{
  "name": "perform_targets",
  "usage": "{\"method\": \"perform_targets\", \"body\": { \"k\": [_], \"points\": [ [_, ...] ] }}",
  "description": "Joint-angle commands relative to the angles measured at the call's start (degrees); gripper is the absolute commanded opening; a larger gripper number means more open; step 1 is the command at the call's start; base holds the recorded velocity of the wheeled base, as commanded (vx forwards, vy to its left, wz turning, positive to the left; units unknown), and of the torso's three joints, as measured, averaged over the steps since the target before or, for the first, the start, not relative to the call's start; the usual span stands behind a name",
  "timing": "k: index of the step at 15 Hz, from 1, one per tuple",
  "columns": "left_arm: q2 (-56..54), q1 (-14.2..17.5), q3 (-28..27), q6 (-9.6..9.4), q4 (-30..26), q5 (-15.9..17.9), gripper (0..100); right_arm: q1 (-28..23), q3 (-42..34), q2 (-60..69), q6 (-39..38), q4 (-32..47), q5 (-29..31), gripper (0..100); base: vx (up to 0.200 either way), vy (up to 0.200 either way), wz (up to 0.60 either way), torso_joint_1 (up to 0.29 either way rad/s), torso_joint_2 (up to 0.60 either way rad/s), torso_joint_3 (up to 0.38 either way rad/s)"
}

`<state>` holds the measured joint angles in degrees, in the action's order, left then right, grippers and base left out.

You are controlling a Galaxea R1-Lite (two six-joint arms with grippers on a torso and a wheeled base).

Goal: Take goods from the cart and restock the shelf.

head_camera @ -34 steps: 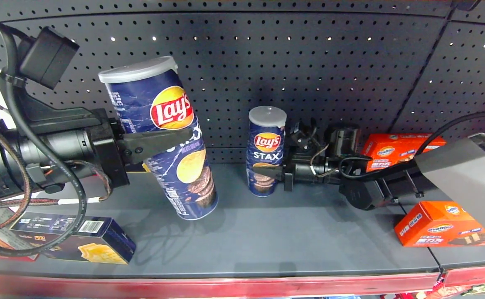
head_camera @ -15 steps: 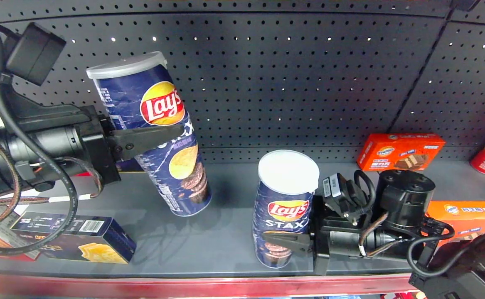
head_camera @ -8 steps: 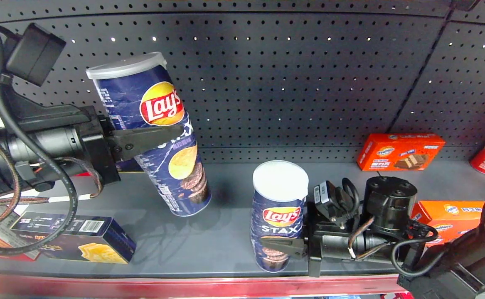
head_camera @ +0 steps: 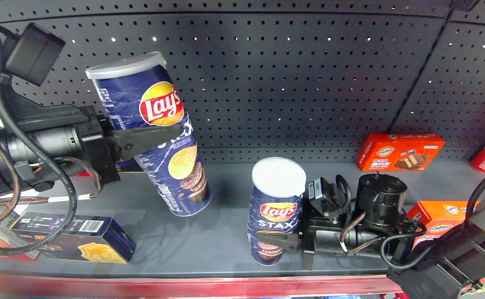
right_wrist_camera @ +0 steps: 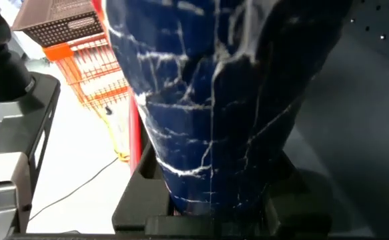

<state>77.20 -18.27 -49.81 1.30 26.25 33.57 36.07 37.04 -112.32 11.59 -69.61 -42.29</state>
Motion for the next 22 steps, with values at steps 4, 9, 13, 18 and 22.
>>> {"method": "perform_targets", "body": {
  "k": [4,9,13,18,22],
  "points": [
    [0.0,-0.1,0.1,0.01,0.0,0.0,0,-0.5,-0.7,0.3,0.2,-0.1,0.0,100,0.0,0.0,0.0,0.0,0.0,0.0],
    [-0.5,-0.1,1.9,0.01,0.2,0.0,0,-2.1,-4.0,4.4,-0.1,-2.8,0.0,100,0.0,0.0,0.0,0.0,0.0,0.0],
    [-1.1,0.0,2.3,0.01,0.1,0.0,0,-4.3,-9.3,13.6,-0.6,-2.5,0.0,100,0.0,0.0,0.0,0.0,0.0,0.0],
    [-2.8,0.0,3.9,0.01,0.1,-0.4,0,-11.7,-19.8,33.7,-6.6,-2.2,0.9,100,0.0,0.0,0.0,0.0,0.0,0.0],
    [-5.1,0.0,7.0,0.01,0.0,-0.6,0,-27.5,-29.1,44.8,-9.5,-2.2,1.4,100,0.0,0.0,0.0,0.0,0.0,0.0]
  ]
}}
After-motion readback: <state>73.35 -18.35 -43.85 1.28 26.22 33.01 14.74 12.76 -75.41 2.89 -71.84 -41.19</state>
